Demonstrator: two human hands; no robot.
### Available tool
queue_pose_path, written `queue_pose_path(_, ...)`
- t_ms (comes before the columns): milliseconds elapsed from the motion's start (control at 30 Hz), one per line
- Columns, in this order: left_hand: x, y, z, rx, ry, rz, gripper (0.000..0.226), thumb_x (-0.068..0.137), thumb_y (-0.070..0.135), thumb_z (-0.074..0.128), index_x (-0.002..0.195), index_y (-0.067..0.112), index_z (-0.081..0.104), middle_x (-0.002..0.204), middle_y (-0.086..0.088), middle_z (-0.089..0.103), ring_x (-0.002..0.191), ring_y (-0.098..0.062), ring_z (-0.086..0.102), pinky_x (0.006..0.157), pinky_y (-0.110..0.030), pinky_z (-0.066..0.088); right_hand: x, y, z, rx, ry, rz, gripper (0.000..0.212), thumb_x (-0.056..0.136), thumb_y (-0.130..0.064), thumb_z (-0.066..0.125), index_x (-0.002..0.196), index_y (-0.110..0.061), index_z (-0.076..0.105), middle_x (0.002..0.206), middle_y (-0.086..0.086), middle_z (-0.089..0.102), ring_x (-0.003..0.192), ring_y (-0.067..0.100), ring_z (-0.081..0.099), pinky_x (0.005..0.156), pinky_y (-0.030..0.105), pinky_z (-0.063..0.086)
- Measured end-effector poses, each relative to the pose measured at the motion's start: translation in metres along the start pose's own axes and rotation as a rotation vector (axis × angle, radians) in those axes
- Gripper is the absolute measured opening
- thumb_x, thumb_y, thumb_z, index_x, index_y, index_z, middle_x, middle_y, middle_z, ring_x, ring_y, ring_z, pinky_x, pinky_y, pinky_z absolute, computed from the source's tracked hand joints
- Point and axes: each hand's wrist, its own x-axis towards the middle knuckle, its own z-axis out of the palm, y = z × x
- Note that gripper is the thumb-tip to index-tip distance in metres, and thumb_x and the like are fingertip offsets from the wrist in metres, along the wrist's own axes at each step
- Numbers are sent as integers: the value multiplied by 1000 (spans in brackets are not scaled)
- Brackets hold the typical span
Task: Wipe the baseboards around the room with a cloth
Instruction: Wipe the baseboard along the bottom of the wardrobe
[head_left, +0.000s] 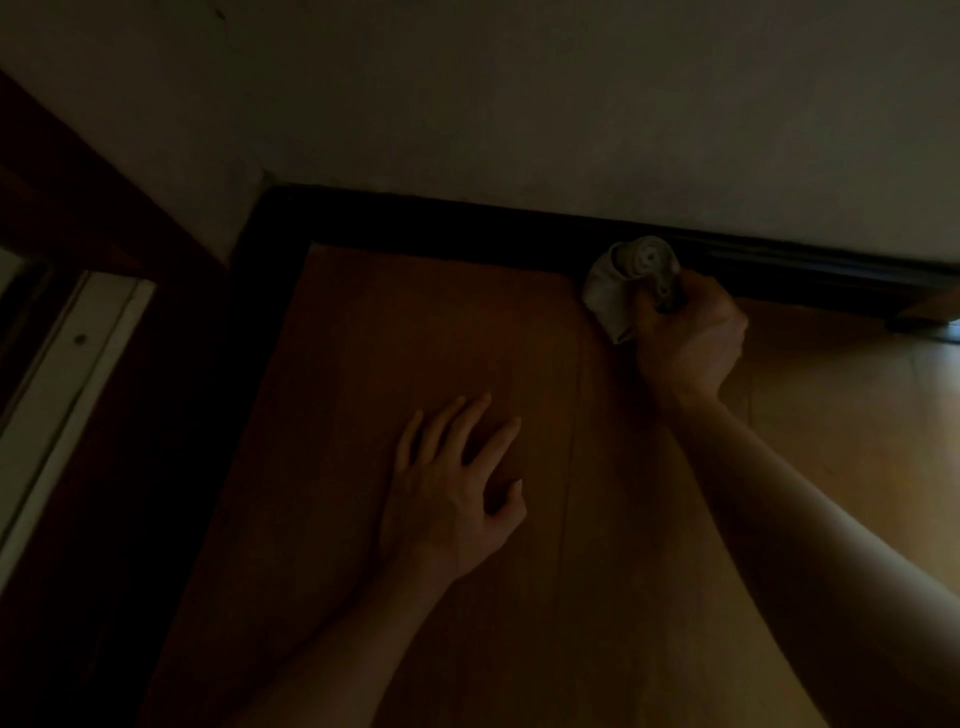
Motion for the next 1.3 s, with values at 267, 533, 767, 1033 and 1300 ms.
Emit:
queue_pose_path(267,1,2,-5,2,-47,-11,62,88,60,42,147,40,42,160,1,34,148,-23,28,118,-58,25,-2,-1,3,3,10,38,30,83,-45,59,84,-15,63,91,12,67,88,36,64,65,33,42)
queue_pose_path(533,0,3,-7,-14,-51,-20,62,87,60,41,145,41,47,159,1,38,147,-22,33,116,-58,29,-6,-20,7,-23,-73,30,26,85,-41,63,89,-15,65,92,11,67,91,35,64,72,40,53)
queue_pose_path(767,3,1,-9,-6,-82,-31,63,89,63,33,149,45,39,163,4,29,150,-20,24,121,-54,17,-11,-33,17,4,-30,65,25,86,-40,62,92,-17,66,94,9,67,91,34,64,68,35,45)
queue_pose_path(1033,19,28,-7,-60,-46,-13,61,87,61,40,143,40,48,157,2,38,144,-21,35,118,-57,25,-12,-30,18,15,-35,49,23,85,-40,63,86,-17,63,89,5,65,86,29,64,65,34,46)
queue_pose_path(1300,39,50,5,-95,-10,1,58,89,59,40,143,42,49,158,5,37,147,-17,28,121,-52,19,0,-6,2,-58,-10,-18,24,86,-39,63,89,-15,64,90,5,63,87,32,62,63,32,38)
